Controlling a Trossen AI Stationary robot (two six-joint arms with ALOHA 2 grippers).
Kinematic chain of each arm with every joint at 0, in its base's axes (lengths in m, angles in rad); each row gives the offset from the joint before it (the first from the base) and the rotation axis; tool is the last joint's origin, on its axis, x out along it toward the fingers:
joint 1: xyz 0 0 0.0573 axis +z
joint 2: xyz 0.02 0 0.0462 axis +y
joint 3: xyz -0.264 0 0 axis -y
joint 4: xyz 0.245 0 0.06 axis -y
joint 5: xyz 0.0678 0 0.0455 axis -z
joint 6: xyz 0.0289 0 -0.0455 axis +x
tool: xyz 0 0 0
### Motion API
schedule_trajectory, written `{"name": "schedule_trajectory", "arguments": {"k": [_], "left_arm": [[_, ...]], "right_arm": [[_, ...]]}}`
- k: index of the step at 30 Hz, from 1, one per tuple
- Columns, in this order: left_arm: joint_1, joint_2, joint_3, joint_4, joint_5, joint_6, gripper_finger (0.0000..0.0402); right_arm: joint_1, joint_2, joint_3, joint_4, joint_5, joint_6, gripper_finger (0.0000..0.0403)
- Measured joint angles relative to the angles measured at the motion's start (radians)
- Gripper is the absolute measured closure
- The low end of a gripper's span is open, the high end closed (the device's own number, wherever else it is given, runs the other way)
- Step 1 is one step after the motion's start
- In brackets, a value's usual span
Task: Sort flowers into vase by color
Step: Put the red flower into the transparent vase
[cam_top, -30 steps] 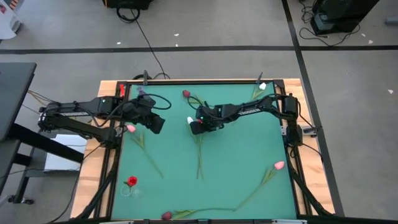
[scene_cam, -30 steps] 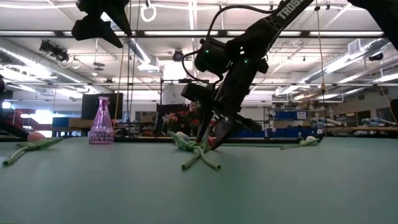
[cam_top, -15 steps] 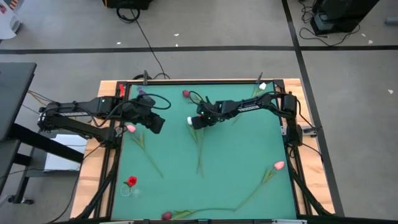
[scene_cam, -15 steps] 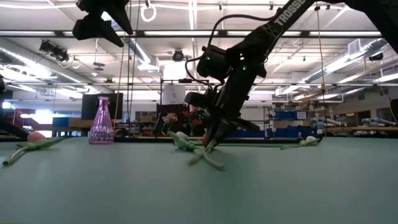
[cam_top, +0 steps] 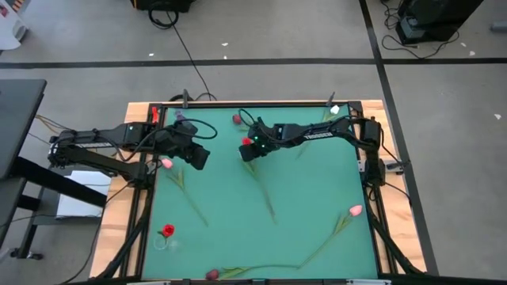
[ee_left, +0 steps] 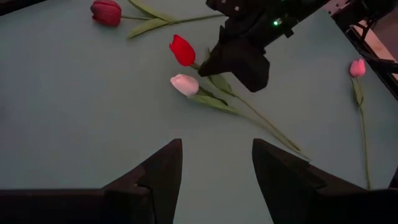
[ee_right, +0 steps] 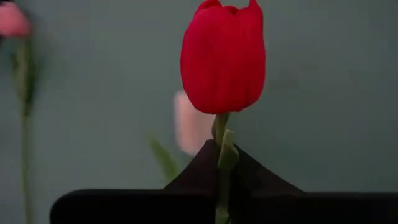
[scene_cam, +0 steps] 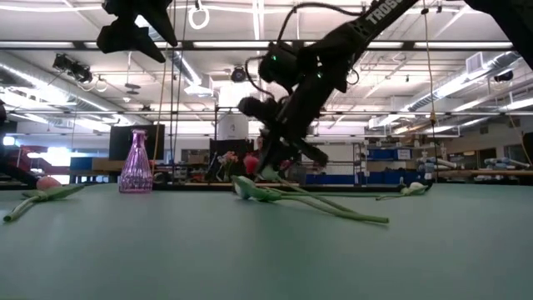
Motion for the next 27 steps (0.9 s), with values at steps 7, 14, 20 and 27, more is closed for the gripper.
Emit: {"name": "schedule_trajectory", "arguments": {"k": [7, 14, 20, 27], "left_arm": [[0.000, -0.029, 0.000, -0.020, 0.000, -0.003, 0.0202], [0.000, -0.130, 0.000, -0.025, -0.046, 0.003, 0.0202], [0.000, -0.177, 0.000, -0.027, -0.058, 0.035, 0.0202], [-0.008, -0.177, 0.001, -0.010, -0.057, 0.129, 0.0203]], "right_arm": [[0.022, 0.000, 0.118, 0.016, -0.004, -0.131, 0.0388], [0.018, -0.001, 0.239, 0.077, -0.019, -0.219, 0.0384], [-0.013, -0.002, 0.274, 0.266, -0.109, -0.219, 0.0384], [-0.029, -0.002, 0.276, 0.522, -0.224, -0.258, 0.0385]]}}
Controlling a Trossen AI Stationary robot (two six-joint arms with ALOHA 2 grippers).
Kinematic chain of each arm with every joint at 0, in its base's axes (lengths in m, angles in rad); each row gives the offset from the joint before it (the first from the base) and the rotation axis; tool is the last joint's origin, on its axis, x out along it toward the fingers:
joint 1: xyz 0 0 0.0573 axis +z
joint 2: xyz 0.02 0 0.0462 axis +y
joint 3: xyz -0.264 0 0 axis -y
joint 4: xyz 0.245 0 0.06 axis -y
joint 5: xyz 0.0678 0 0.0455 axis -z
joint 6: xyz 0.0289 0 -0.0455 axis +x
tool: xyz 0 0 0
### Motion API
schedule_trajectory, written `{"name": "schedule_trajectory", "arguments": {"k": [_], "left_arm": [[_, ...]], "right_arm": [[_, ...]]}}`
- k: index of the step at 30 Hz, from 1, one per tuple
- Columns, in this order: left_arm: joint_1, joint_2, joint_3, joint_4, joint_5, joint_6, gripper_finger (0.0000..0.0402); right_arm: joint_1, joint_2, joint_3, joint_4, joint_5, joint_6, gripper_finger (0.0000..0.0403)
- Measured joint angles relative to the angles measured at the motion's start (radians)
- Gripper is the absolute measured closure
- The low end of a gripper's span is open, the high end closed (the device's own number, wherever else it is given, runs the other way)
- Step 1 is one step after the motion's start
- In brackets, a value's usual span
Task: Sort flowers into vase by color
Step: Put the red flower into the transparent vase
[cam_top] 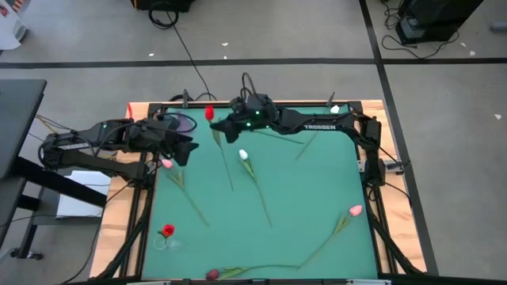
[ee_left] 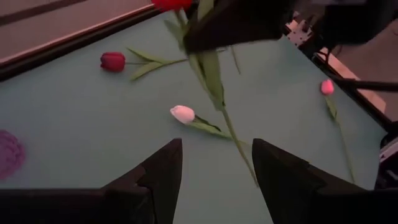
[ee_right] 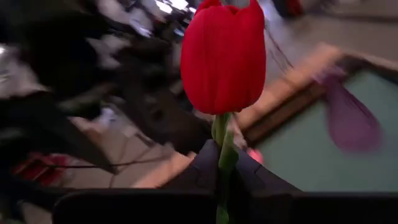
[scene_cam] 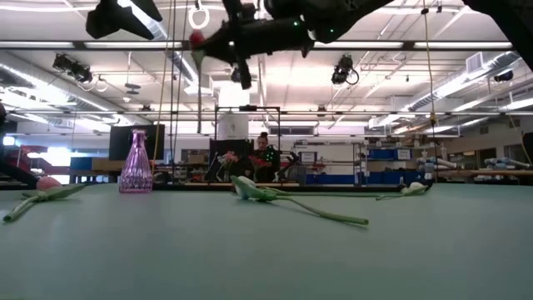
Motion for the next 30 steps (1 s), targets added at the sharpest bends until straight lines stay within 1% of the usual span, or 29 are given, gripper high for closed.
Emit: {"name": "schedule_trajectory", "arguments": {"k": [4, 6, 12, 17, 19, 26, 30], "left_arm": [[-0.001, 0.003, 0.000, 0.044, 0.001, 0.051, 0.0203], [0.000, 0.005, 0.000, 0.095, 0.000, 0.078, 0.0203], [-0.001, 0.040, 0.000, 0.234, 0.030, 0.191, 0.0202], [0.000, 0.077, 0.000, 0.240, 0.038, 0.213, 0.0202], [0.000, 0.087, 0.000, 0.249, 0.038, 0.217, 0.0202], [0.003, 0.090, 0.000, 0.329, 0.039, 0.310, 0.0205], [0.003, 0.090, 0.000, 0.337, 0.039, 0.356, 0.0229]], "right_arm": [[-0.001, 0.000, 0.000, 0.176, -0.081, -0.065, 0.0384], [-0.001, -0.001, 0.000, 0.245, -0.117, -0.100, 0.0383], [-0.001, -0.002, 0.000, 0.344, -0.181, -0.136, 0.0381], [0.004, -0.002, 0.000, 0.432, -0.223, -0.152, 0.0380], [0.007, -0.002, 0.001, 0.447, -0.229, -0.159, 0.0380], [0.021, -0.003, 0.001, 0.446, -0.248, -0.178, 0.0380], [0.024, -0.003, 0.001, 0.449, -0.234, -0.178, 0.0380]]}}
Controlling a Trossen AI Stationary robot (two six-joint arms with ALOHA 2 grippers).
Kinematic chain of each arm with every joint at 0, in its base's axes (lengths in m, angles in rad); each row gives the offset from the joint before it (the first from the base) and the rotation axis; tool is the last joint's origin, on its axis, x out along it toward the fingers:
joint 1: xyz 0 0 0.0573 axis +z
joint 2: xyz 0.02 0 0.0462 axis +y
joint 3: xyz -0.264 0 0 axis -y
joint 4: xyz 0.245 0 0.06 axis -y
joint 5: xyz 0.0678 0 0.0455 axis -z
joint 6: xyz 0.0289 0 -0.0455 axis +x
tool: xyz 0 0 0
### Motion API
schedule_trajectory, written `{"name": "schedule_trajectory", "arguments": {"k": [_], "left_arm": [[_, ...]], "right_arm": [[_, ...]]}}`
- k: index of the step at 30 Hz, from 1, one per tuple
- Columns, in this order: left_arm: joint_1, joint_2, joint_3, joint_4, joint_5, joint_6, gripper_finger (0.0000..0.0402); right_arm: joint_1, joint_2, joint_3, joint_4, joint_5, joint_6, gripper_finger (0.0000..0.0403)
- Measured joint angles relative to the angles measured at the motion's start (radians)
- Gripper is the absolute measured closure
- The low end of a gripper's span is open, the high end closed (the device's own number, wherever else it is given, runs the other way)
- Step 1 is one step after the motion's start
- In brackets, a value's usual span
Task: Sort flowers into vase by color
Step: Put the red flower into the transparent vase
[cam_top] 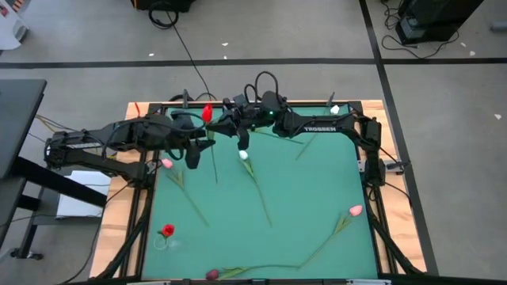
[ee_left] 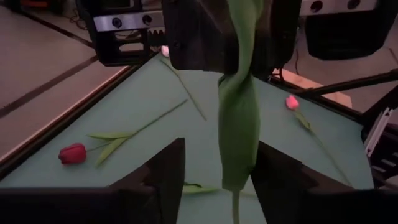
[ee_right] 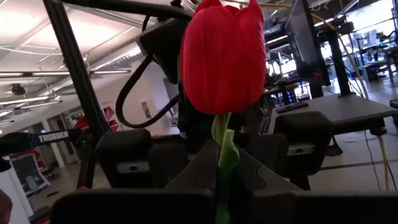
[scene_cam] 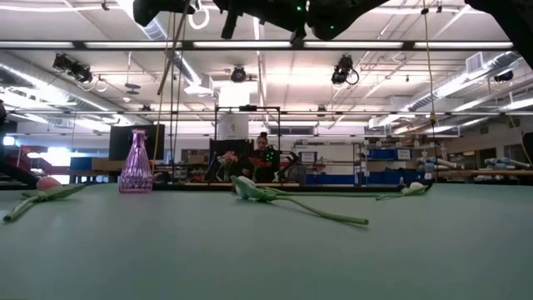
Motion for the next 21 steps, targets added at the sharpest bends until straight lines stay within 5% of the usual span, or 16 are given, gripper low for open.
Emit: {"name": "schedule_trajectory", "arguments": {"k": [13, 21], "left_arm": [[0.000, -0.014, 0.000, 0.044, 0.001, 0.065, 0.0385], [-0.016, -0.077, 0.000, 0.010, -0.001, 0.151, 0.0391]], "right_arm": [[0.000, 0.000, 0.000, 0.087, 0.048, 0.046, 0.0362], [-0.021, -0.005, 0.000, 0.099, 0.155, 0.227, 0.0285]]}}
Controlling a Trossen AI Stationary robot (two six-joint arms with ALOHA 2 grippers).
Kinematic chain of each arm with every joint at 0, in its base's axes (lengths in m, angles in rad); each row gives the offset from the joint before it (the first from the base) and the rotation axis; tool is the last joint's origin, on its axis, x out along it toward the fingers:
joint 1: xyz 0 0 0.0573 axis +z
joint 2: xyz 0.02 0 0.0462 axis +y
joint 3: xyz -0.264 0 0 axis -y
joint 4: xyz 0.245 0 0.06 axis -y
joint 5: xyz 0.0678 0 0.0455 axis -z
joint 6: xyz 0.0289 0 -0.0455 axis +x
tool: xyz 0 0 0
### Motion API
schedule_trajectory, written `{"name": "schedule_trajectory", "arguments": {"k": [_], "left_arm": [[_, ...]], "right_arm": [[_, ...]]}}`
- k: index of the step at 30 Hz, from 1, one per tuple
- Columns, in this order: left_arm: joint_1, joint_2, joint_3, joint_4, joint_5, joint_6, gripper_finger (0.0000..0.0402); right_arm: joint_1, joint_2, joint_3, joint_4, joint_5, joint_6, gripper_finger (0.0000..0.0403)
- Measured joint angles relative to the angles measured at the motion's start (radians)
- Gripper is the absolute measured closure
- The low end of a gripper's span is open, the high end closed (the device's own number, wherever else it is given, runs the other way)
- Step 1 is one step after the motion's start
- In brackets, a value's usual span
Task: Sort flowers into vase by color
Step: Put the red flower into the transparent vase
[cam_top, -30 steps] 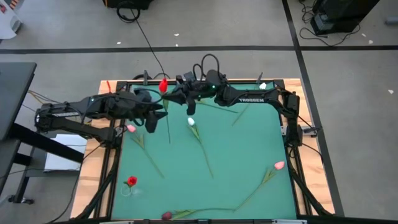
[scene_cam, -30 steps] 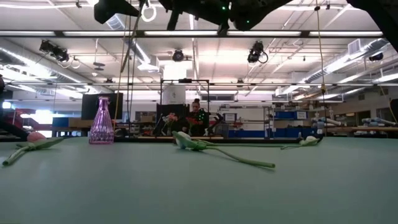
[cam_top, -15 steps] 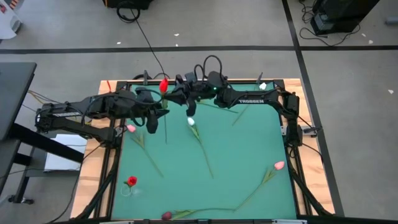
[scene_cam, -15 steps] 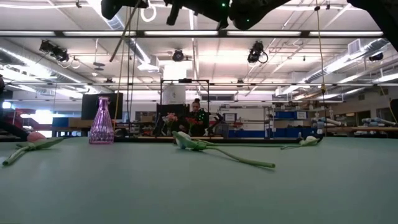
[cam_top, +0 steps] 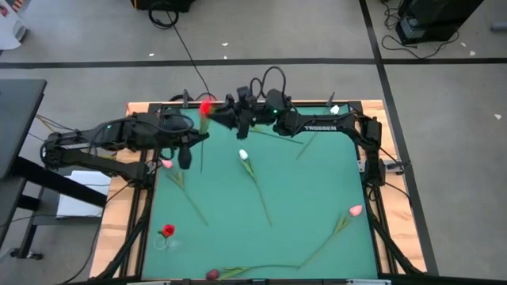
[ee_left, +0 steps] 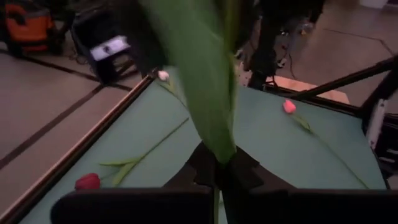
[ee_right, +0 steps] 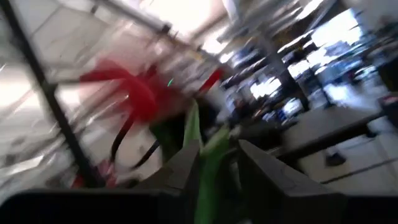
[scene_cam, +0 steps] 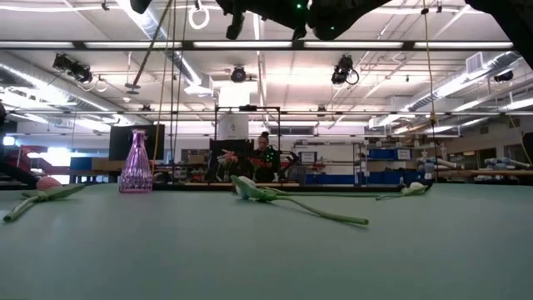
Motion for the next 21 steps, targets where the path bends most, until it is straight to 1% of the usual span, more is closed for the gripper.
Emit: {"name": "schedule_trajectory", "arguments": {"k": [2, 5, 8, 11, 13, 15, 18, 21], "left_arm": [[-0.010, -0.028, 0.000, -0.045, 0.001, 0.005, 0.0392], [-0.028, -0.067, 0.000, -0.121, 0.001, 0.017, 0.0393], [-0.051, -0.116, -0.001, -0.159, 0.001, 0.035, 0.0393], [-0.079, -0.166, -0.002, -0.206, 0.001, 0.062, 0.0394], [-0.109, -0.217, -0.057, -0.208, 0.001, 0.070, 0.0394], [-0.148, -0.299, -0.163, -0.184, 0.006, 0.048, 0.0394], [-0.207, -0.427, -0.327, -0.047, 0.048, 0.008, 0.0394], [-0.255, -0.520, -0.415, 0.015, 0.119, 0.013, 0.0394]], "right_arm": [[-0.006, -0.010, -0.001, 0.018, 0.039, 0.007, 0.0278], [-0.005, -0.044, -0.001, 0.018, 0.094, -0.046, 0.0276], [0.002, -0.081, -0.001, 0.017, 0.137, -0.093, 0.0277], [0.007, -0.116, -0.001, -0.038, 0.185, -0.125, 0.0277], [0.013, -0.144, -0.001, -0.108, 0.227, -0.131, 0.0277], [0.027, -0.166, -0.001, -0.172, 0.249, -0.151, 0.0277], [0.061, -0.187, -0.001, -0.272, 0.294, -0.190, 0.0277], [0.103, -0.196, -0.001, -0.345, 0.381, -0.217, 0.0277]]}}
